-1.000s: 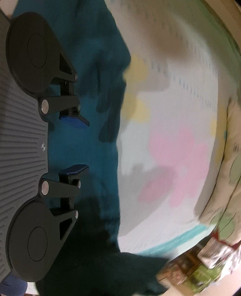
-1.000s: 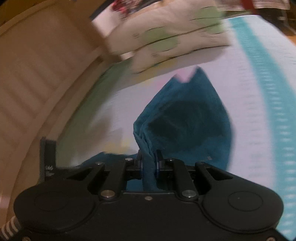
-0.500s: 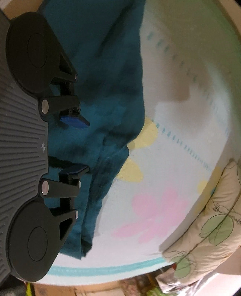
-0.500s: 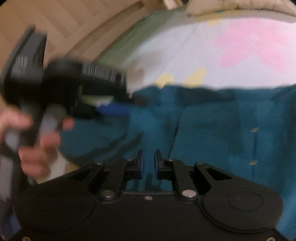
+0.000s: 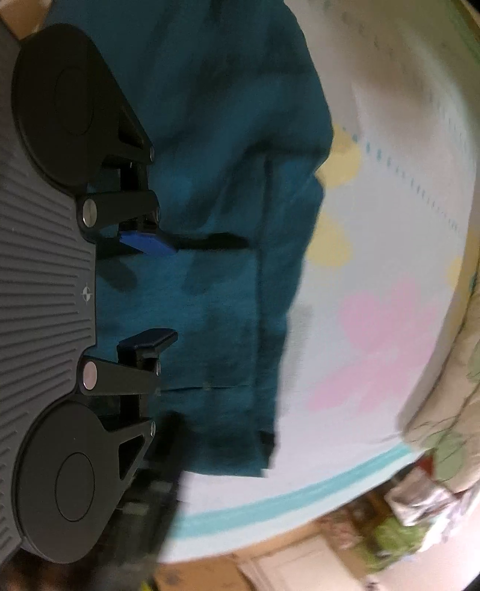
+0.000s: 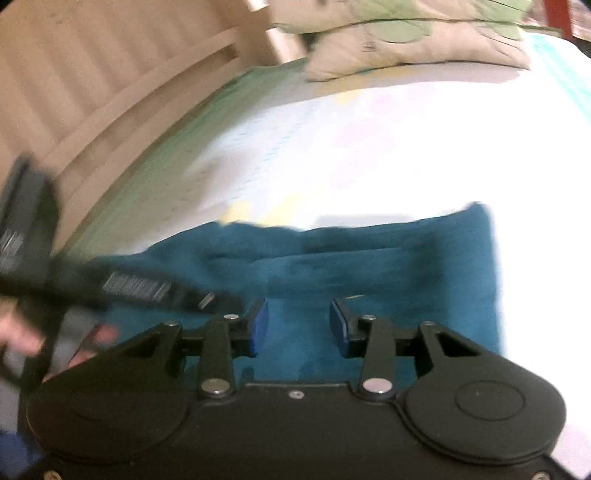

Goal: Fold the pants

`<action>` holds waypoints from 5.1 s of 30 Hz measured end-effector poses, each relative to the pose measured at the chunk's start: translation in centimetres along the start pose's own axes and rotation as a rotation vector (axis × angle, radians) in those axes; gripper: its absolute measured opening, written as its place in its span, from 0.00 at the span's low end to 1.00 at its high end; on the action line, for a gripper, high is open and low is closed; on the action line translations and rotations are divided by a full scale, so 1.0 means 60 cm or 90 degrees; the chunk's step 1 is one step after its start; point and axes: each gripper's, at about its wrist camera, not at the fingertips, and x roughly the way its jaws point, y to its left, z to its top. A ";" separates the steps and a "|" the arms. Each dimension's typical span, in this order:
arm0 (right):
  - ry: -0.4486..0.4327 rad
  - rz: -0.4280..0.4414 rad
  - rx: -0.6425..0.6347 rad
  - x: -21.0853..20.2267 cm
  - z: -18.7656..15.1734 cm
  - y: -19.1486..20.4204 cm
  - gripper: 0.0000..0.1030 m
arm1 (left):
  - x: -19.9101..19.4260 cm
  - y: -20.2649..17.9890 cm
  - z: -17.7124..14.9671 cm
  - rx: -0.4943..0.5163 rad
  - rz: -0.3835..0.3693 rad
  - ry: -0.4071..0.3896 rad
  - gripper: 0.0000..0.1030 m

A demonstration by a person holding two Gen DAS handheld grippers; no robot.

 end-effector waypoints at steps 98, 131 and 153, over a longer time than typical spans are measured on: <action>0.108 -0.053 -0.123 -0.053 -0.039 0.128 0.50 | -0.138 0.113 -0.004 -0.166 0.030 -0.099 0.44; 0.207 -0.018 -0.207 0.069 -0.073 0.258 0.50 | -0.239 0.520 -0.195 -0.415 0.036 -0.175 0.73; 0.206 0.000 -0.205 0.103 -0.069 0.266 0.50 | -0.184 0.538 -0.144 -0.461 0.028 -0.209 0.72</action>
